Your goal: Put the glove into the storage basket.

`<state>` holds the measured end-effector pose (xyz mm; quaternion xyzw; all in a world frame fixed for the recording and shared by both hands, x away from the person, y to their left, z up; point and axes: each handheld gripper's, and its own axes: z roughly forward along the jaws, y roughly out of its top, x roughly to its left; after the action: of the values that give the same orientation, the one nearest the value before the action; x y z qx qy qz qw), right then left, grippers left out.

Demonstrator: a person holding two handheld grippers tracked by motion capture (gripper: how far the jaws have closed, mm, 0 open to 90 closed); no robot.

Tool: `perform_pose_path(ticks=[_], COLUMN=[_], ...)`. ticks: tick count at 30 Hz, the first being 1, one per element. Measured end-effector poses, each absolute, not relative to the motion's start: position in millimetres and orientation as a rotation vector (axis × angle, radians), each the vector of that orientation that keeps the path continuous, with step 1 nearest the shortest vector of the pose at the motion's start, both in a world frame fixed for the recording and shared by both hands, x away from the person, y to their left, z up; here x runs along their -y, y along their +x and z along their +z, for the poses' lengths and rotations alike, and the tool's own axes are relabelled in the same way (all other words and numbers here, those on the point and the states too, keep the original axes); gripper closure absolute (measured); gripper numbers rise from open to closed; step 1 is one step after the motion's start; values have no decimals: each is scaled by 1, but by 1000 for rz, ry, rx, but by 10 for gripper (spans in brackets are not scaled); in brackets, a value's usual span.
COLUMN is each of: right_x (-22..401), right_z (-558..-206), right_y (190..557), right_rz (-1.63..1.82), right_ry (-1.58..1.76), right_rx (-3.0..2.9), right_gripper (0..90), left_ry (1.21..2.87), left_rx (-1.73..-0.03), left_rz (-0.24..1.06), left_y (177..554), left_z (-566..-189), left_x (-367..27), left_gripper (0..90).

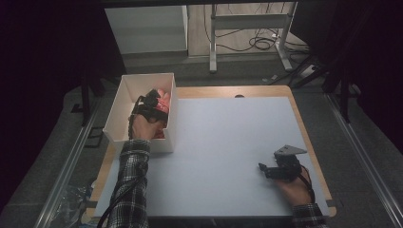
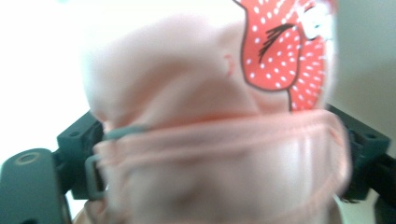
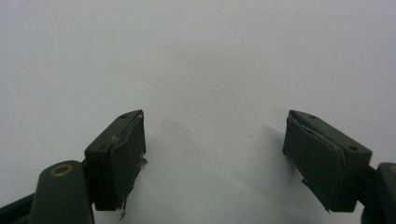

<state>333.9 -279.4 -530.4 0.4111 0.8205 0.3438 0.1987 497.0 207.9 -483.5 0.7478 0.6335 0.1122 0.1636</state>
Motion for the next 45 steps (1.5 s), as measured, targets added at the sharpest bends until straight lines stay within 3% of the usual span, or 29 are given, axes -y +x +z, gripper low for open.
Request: perform_pose_path(ticks=[5, 23, 45], right_x=[279, 279, 279], right_z=[-530, -530, -530], right_y=[334, 334, 334], right_rz=[962, 962, 957], right_ry=[1150, 1149, 1148], right_rx=[-2295, -2294, -2295], right_gripper=[214, 214, 214], left_ry=[2091, 2002, 1918], left_rx=[-1786, -1682, -1480], left_rz=[341, 443, 559], left_y=[492, 465, 373], left_z=[-472, -441, -419], left_x=[-208, -218, -231], left_gripper=[62, 34, 26])
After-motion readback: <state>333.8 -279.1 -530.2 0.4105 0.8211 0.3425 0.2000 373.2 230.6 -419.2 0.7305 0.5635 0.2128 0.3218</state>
